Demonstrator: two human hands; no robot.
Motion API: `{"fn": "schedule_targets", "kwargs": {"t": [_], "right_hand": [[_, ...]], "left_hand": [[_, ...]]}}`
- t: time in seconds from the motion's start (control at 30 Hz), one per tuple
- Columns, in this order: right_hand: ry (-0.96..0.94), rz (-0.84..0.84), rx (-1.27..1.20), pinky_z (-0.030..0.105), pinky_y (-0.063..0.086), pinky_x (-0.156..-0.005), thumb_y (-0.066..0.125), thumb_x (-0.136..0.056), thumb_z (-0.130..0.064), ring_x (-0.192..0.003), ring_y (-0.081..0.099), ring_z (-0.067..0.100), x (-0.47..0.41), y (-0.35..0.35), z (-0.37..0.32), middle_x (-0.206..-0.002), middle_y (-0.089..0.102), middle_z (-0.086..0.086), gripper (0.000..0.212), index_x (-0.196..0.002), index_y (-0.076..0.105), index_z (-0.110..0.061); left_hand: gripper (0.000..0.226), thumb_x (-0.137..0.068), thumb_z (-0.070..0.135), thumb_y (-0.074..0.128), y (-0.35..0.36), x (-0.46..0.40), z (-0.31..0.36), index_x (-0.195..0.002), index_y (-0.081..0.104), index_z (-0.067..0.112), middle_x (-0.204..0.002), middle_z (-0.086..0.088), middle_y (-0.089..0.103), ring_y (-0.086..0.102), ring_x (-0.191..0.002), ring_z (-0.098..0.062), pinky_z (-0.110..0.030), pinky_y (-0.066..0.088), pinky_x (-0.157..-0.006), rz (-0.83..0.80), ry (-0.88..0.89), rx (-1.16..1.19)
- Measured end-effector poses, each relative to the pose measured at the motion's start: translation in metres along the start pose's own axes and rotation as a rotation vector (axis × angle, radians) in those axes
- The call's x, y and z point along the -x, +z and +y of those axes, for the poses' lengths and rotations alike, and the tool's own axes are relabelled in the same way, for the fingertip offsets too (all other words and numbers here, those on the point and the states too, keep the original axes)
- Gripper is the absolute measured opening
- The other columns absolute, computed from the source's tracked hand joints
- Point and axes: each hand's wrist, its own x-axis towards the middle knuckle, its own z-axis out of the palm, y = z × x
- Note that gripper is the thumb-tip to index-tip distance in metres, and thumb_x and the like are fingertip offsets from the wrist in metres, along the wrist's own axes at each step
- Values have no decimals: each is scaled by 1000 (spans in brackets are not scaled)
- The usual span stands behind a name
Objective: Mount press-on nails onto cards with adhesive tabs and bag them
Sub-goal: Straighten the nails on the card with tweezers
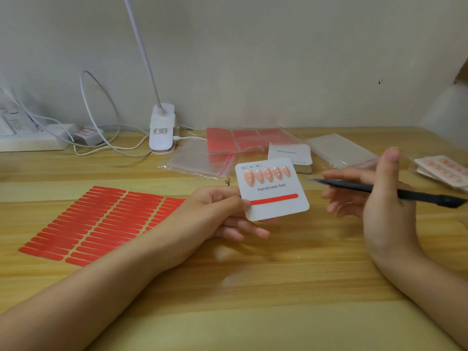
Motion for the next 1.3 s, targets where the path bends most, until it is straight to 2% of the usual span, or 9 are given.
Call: {"fn": "schedule_targets", "kwargs": {"t": [0.07, 0.17, 0.27, 0.37, 0.47, 0.6, 0.7, 1.13, 1.3], "right_hand": [[-46, -15, -22, 18, 50, -48, 40, -79, -58, -52, 61, 10, 2, 0, -1, -62, 68, -1, 45, -69, 71, -26], [-113, -60, -13, 17, 53, -53, 61, -70, -46, -60, 64, 6, 6, 2, -2, -67, 69, -6, 19, -74, 70, -30], [-207, -80, 67, 17, 53, -60, 66, -68, -38, -65, 64, 4, 10, 3, -4, -71, 69, -13, 12, -79, 69, -33], [-336, -143, 145, 6, 46, -61, 73, -76, -24, -71, 64, -1, 16, 5, -3, -78, 68, -18, 16, -83, 66, -35], [-411, -197, 186, 5, 44, -63, 70, -72, -14, -69, 62, 1, 21, 9, 2, -77, 65, -11, 20, -79, 59, -30], [-653, -272, 389, 4, 40, -62, 65, -71, -17, -64, 56, 6, 23, 14, 5, -61, 59, -3, 8, -68, 60, -12], [-753, -310, 446, 4, 39, -62, 61, -71, -14, -60, 52, 9, 22, 16, 7, -57, 58, 1, 12, -64, 60, -5], [-812, -398, 434, 19, 43, -54, 64, -71, -10, -55, 52, 11, 19, 14, 13, -57, 58, 4, 12, -62, 60, -2], [-808, -400, 439, 20, 43, -53, 63, -71, -9, -55, 52, 13, 19, 14, 14, -57, 57, 6, 12, -62, 59, -2]], "left_hand": [[32, -93, 0, 43, 0, -1, 0, -91, 72, 15, -100, -4, 73, 71, -82, -19, -13, 52, -54, 7, 1, 1], [36, -92, -1, 44, 1, -2, 0, -87, 74, 19, -102, -1, 72, 71, -84, -20, -13, 52, -54, 14, 0, -7], [36, -92, 0, 46, 2, -2, 0, -88, 74, 21, -102, 2, 72, 71, -83, -19, -12, 52, -52, 23, -5, -16], [33, -92, 1, 46, 3, -3, 0, -92, 72, 22, -103, 5, 72, 71, -84, -18, -11, 51, -52, 17, -4, -41], [31, -92, 2, 45, 4, -3, 0, -96, 69, 21, -102, 6, 72, 71, -84, -17, -10, 49, -52, 12, 1, -80], [29, -91, 3, 45, 7, -3, 1, -95, 68, 19, -99, 6, 73, 71, -82, -14, -9, 47, -51, 16, 4, -119], [28, -90, 2, 46, 8, -2, 2, -95, 69, 18, -98, 7, 73, 71, -82, -14, -9, 46, -53, 7, 5, -143], [25, -89, 2, 46, 8, -3, 1, -102, 66, 8, -97, 6, 73, 71, -82, -13, -9, 46, -52, -9, -10, -141], [25, -90, 2, 46, 7, -2, 1, -105, 65, 7, -99, 6, 73, 71, -83, -13, -8, 46, -53, -14, -14, -144]]}}
